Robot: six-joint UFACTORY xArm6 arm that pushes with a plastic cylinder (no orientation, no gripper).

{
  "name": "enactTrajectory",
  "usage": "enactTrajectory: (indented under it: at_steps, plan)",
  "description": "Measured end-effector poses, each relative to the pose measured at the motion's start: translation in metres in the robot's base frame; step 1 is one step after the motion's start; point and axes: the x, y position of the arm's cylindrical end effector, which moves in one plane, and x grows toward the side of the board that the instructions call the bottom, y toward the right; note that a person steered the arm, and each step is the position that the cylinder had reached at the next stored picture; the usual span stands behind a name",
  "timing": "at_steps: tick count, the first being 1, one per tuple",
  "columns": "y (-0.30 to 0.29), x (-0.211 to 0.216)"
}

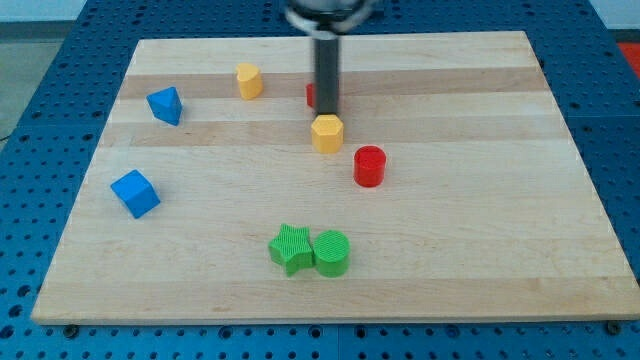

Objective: Push the yellow hexagon into the blue cube

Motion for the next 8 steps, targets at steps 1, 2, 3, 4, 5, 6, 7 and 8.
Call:
enactTrajectory:
  at_steps: [1,2,3,4,5,6,7,8]
  plan:
    - [-0.033,0.003]
    - [0.014,0.004]
    - [0.061,0.004]
    - [0.076,0.016]
    - [0.002,0.038]
    - [-0.103,0.042]
    - [-0.121,0.042]
    - [-0.050,0.042]
